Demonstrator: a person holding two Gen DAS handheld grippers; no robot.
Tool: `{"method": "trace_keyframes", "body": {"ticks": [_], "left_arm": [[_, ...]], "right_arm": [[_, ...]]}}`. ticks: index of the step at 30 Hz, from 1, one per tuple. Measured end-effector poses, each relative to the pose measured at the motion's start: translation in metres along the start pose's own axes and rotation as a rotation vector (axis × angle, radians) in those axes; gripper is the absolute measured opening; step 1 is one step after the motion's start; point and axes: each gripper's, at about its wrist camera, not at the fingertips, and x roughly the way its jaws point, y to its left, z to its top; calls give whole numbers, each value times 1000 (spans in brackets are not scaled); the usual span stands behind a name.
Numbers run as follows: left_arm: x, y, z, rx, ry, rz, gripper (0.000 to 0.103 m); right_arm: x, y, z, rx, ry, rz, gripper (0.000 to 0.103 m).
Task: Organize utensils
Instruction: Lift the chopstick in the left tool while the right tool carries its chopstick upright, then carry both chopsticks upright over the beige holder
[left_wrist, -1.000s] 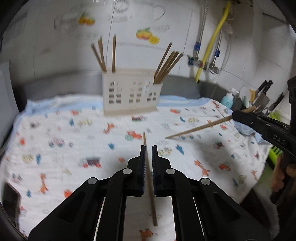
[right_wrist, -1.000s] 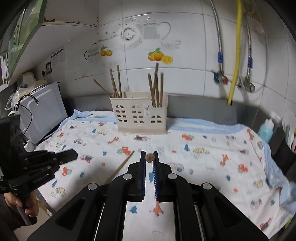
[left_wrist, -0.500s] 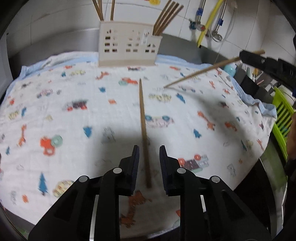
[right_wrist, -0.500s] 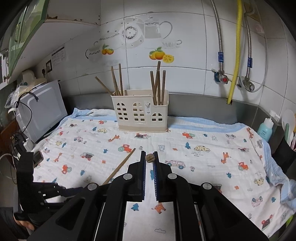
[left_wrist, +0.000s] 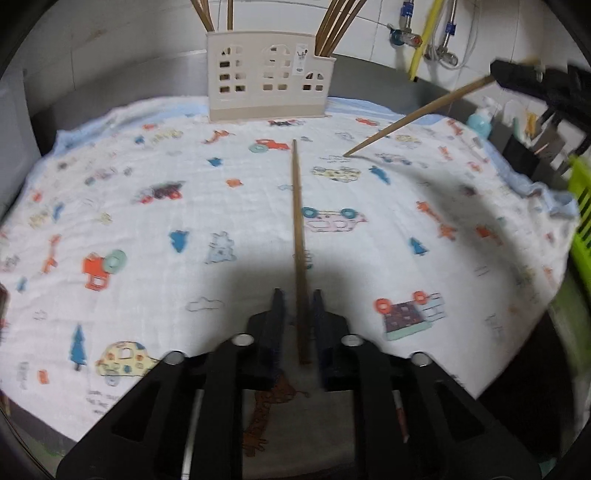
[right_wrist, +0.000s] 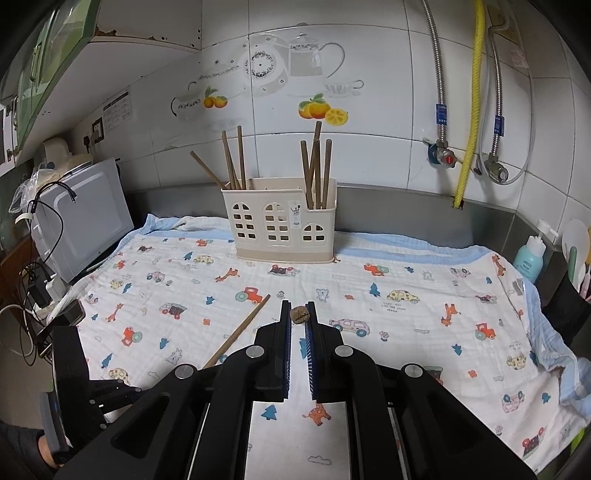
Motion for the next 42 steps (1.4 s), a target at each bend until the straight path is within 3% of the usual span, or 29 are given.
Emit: {"method": "trace_keyframes", "body": {"ticks": [2, 5, 13, 23, 33, 42], "left_arm": [[0, -2, 2, 17, 7, 17, 7], [-7, 3, 10, -9, 15, -30, 5], [-51, 29, 56, -46, -143, -80, 5], [-62, 45, 105, -49, -287, -131, 5], [-60, 52, 169, 16, -256, -122, 6], [-61, 58, 218, 53, -284, -97, 5]], "right_arm": [[0, 0, 1, -2, 0, 1, 7], [0, 3, 5, -12, 0, 3, 7], [2, 5, 30, -28, 4, 39, 7], [10, 16, 71, -74, -11, 64, 7], [15, 26, 144, -128, -38, 88, 7], [26, 32, 210, -151, -110, 79, 7]]}}
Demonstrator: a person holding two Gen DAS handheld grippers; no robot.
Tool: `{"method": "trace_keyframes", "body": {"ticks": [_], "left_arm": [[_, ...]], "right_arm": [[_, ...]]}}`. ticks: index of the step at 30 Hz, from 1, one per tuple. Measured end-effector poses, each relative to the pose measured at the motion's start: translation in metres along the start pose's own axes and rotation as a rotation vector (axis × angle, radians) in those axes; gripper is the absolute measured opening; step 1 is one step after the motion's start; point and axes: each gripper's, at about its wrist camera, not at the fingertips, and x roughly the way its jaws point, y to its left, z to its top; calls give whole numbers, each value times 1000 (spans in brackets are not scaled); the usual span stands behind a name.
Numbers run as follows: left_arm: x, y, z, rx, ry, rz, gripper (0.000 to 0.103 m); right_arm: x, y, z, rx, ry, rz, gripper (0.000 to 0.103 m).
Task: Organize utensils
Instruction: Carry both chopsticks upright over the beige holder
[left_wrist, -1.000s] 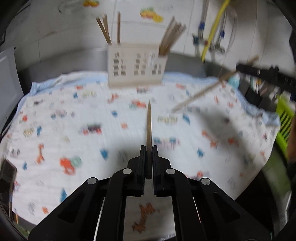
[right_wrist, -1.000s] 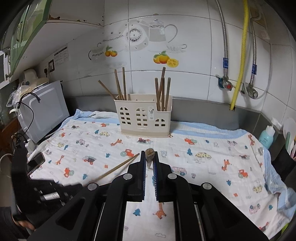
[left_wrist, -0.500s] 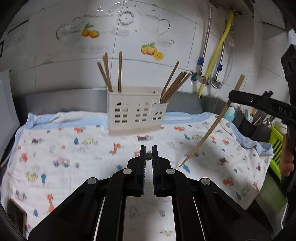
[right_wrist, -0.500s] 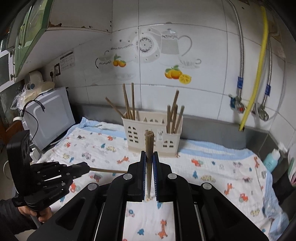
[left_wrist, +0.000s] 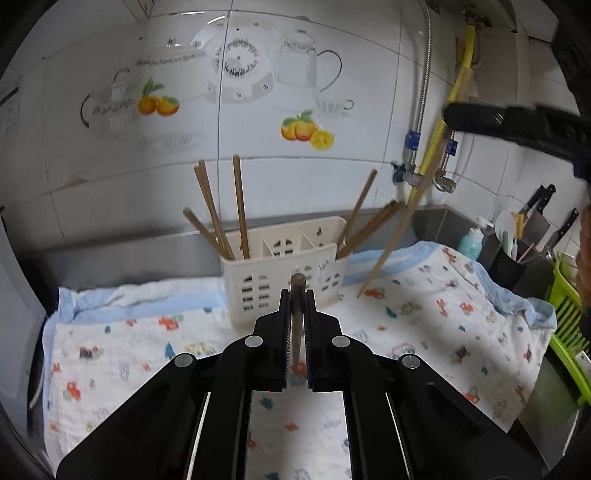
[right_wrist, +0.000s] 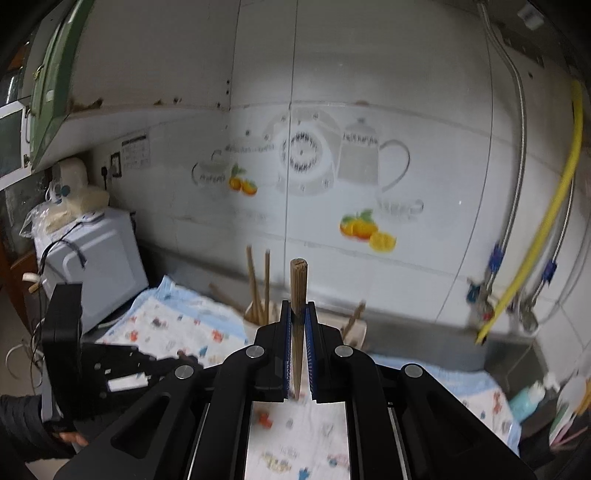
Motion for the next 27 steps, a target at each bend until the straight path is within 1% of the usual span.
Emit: {"method": "trace_keyframes", "body": {"ticks": [5, 13, 17, 21, 24, 27], "left_arm": [[-6, 1, 25, 17, -48, 6, 5], [-22, -6, 79, 61, -181, 16, 5], [-21, -12, 105, 89, -234, 36, 5], [-16, -19, 126, 119, -295, 77, 5], [-11, -19, 138, 125, -323, 91, 5], [-8, -16, 147, 111, -341, 96, 5]], "right_arm": [[28, -11, 20, 16, -10, -40, 7], [56, -28, 37, 63, -59, -71, 7], [64, -32, 43, 83, -84, -59, 7], [70, -35, 50, 94, -125, -65, 7], [77, -41, 53, 94, -146, -90, 7], [82, -49, 54, 109, -154, -91, 7]]}}
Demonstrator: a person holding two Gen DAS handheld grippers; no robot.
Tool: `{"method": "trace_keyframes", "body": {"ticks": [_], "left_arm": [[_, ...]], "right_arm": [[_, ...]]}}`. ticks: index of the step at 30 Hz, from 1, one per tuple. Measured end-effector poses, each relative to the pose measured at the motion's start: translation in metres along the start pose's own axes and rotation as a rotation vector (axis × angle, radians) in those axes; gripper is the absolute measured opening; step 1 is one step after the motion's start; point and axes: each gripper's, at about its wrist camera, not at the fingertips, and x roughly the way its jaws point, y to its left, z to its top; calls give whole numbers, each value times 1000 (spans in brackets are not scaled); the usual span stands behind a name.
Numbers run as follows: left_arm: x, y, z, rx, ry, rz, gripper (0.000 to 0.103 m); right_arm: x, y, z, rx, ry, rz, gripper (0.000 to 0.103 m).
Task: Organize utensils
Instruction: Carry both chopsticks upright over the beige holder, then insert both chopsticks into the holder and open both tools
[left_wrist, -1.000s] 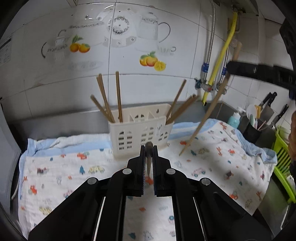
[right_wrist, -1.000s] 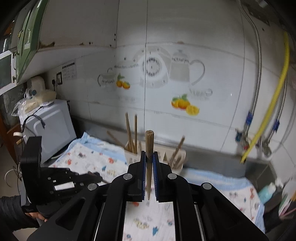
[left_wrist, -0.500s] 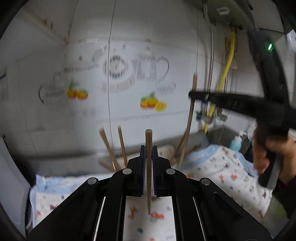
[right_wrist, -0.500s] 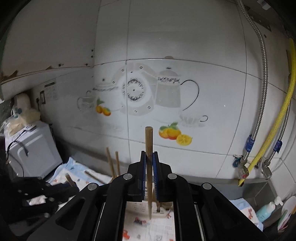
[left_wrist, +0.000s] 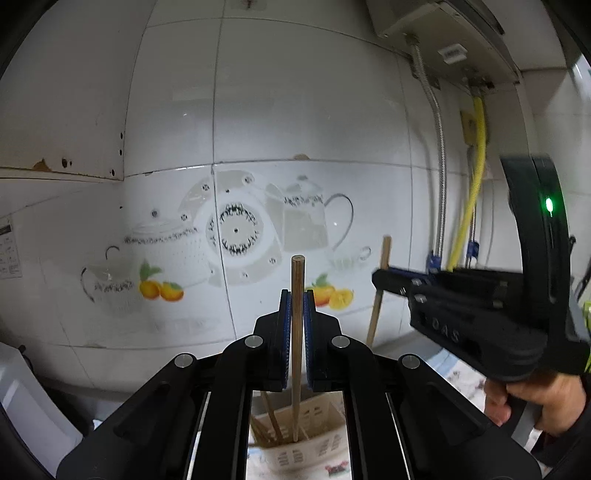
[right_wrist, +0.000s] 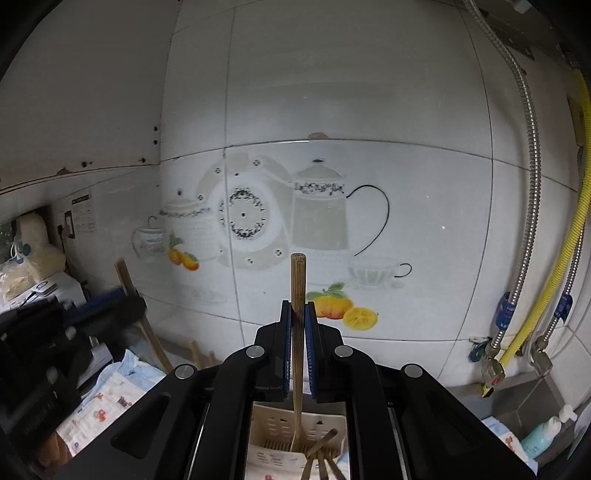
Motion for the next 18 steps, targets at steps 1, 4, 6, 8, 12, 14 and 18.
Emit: {"method": "trace_keyframes", "body": {"ticks": [1, 4, 6, 8, 12, 14, 18], "left_arm": [[3, 1, 2, -1, -6, 7, 5], [10, 2, 5, 2, -29, 24, 5], [17, 3, 2, 2, -30, 38, 5], [23, 5, -2, 0, -25, 50, 5], [38, 10, -15, -14, -1, 65, 5], [45, 14, -23, -23, 20, 69, 5], [55, 19, -36, -31, 60, 70, 6]], "right_arm": [[3, -3, 0, 3, -1, -4, 7], [12, -10, -4, 17, 10, -10, 7], [17, -13, -9, 22, 21, -15, 7], [21, -15, -14, 24, 31, -14, 7], [30, -16, -26, 10, 63, -18, 7], [34, -16, -31, 2, 76, -15, 7], [41, -17, -39, -6, 106, -14, 7]]}}
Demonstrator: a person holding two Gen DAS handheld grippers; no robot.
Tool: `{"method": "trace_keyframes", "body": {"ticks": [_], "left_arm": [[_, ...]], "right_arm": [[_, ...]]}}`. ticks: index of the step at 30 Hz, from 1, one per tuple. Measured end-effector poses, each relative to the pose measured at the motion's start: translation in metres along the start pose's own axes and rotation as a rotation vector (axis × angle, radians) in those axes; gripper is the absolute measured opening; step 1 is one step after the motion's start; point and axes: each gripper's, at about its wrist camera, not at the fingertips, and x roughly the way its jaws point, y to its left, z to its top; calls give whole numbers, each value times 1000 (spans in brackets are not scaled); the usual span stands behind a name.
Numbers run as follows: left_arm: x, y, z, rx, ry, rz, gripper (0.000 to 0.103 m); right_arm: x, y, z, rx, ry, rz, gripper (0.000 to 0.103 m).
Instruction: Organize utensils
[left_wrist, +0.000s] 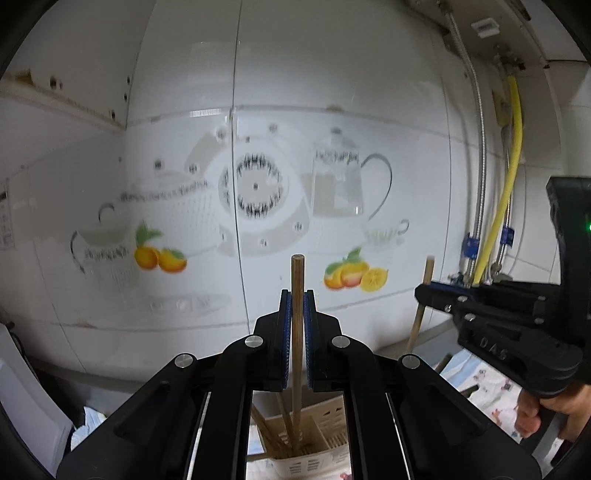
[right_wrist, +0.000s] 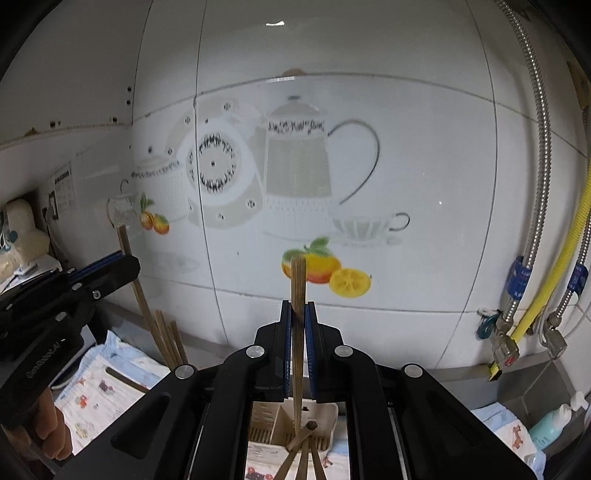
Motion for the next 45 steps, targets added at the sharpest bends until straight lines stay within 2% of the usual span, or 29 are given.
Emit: {"method": "trace_keyframes", "body": {"ticks": [6, 13, 15, 18, 23, 25, 26, 28, 31, 33, 37, 39, 41, 45], "left_arm": [[11, 7, -15, -23, 59, -4, 6], [5, 8, -18, -22, 74, -6, 8], [-1, 9, -17, -23, 73, -8, 10], [-12, 12, -16, -35, 68, -1, 31], [-40, 19, -25, -53, 75, 12, 36], [-51, 20, -32, -55, 80, 22, 47], [-58, 21, -36, -53, 83, 33, 49], [-69, 23, -45, -60, 100, 39, 59], [-84, 25, -57, -65, 122, 48, 70], [-97, 25, -68, -59, 137, 57, 76], [-119, 23, -83, -49, 165, 83, 87], [-131, 22, -90, -45, 175, 97, 93], [-143, 21, -97, -43, 175, 104, 95], [-166, 20, -111, -33, 192, 106, 97]], "right_arm": [[4, -1, -7, -8, 35, 0, 7], [-6, 2, -6, -17, 33, -2, 8], [-14, 4, -6, -21, 30, -2, 13], [-29, 7, -8, -33, 22, -10, 21], [-54, 9, -21, -24, 33, -20, 28], [-68, 9, -32, -11, 38, -27, 34], [-71, 9, -36, -4, 42, -26, 38], [-83, 9, -49, 15, 58, -30, 39], [-97, 10, -65, 30, 82, -34, 47], [-108, 12, -78, 33, 93, -46, 48], [-126, 18, -101, 22, 112, -72, 62], [-135, 22, -113, 29, 115, -76, 63], [-143, 28, -123, 50, 128, -51, 65], [-160, 43, -142, 44, 139, -56, 72]]}}
